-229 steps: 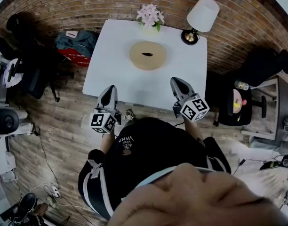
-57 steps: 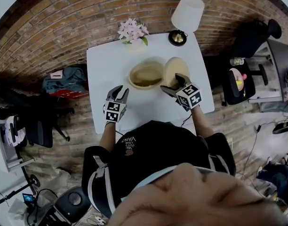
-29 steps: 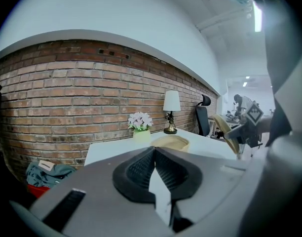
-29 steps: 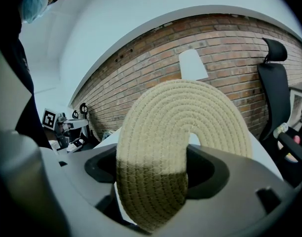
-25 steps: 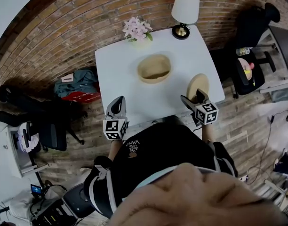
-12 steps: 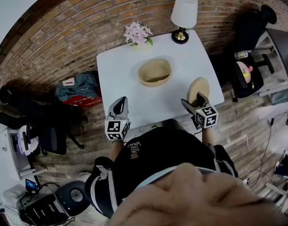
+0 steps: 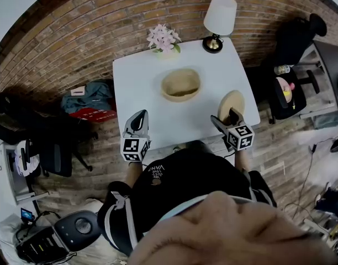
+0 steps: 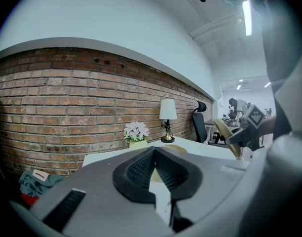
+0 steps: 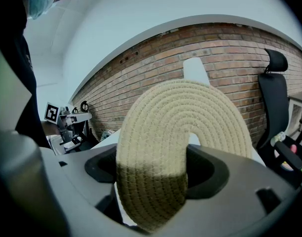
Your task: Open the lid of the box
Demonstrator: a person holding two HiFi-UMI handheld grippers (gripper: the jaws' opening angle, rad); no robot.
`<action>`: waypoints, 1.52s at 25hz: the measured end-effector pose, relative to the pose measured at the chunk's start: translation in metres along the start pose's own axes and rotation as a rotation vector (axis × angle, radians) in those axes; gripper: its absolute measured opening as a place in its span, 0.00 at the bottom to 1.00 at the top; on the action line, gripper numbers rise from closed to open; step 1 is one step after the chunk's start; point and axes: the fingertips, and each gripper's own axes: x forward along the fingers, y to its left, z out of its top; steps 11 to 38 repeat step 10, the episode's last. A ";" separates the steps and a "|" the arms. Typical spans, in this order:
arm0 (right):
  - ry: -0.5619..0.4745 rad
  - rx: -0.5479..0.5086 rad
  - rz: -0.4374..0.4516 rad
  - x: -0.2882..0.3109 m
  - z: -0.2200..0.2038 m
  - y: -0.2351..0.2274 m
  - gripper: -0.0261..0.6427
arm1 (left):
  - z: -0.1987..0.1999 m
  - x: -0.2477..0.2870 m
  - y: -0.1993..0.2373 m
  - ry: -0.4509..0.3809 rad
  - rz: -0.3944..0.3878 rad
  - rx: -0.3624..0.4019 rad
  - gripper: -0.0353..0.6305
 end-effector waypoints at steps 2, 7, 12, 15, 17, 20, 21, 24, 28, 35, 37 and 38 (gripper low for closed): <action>-0.001 -0.003 0.001 0.002 0.002 -0.001 0.57 | 0.000 0.002 -0.001 -0.001 -0.002 -0.002 0.07; -0.004 -0.010 0.008 0.005 0.008 -0.004 0.57 | 0.000 0.009 -0.003 -0.001 -0.008 -0.007 0.07; -0.006 -0.009 0.011 0.008 0.010 -0.005 0.57 | 0.001 0.013 -0.004 -0.002 -0.009 -0.012 0.07; -0.006 -0.009 0.011 0.008 0.010 -0.005 0.57 | 0.001 0.013 -0.004 -0.002 -0.009 -0.012 0.07; -0.006 -0.009 0.011 0.008 0.010 -0.005 0.57 | 0.001 0.013 -0.004 -0.002 -0.009 -0.012 0.07; -0.006 -0.009 0.011 0.008 0.010 -0.005 0.57 | 0.001 0.013 -0.004 -0.002 -0.009 -0.012 0.07; -0.006 -0.009 0.011 0.008 0.010 -0.005 0.57 | 0.001 0.013 -0.004 -0.002 -0.009 -0.012 0.07; -0.006 -0.009 0.011 0.008 0.010 -0.005 0.57 | 0.001 0.013 -0.004 -0.002 -0.009 -0.012 0.07; -0.006 -0.009 0.011 0.008 0.010 -0.005 0.57 | 0.001 0.013 -0.004 -0.002 -0.009 -0.012 0.07; -0.006 -0.009 0.011 0.008 0.010 -0.005 0.57 | 0.001 0.013 -0.004 -0.002 -0.009 -0.012 0.07; -0.006 -0.009 0.011 0.008 0.010 -0.005 0.57 | 0.001 0.013 -0.004 -0.002 -0.009 -0.012 0.07; -0.006 -0.009 0.011 0.008 0.010 -0.005 0.57 | 0.001 0.013 -0.004 -0.002 -0.009 -0.012 0.07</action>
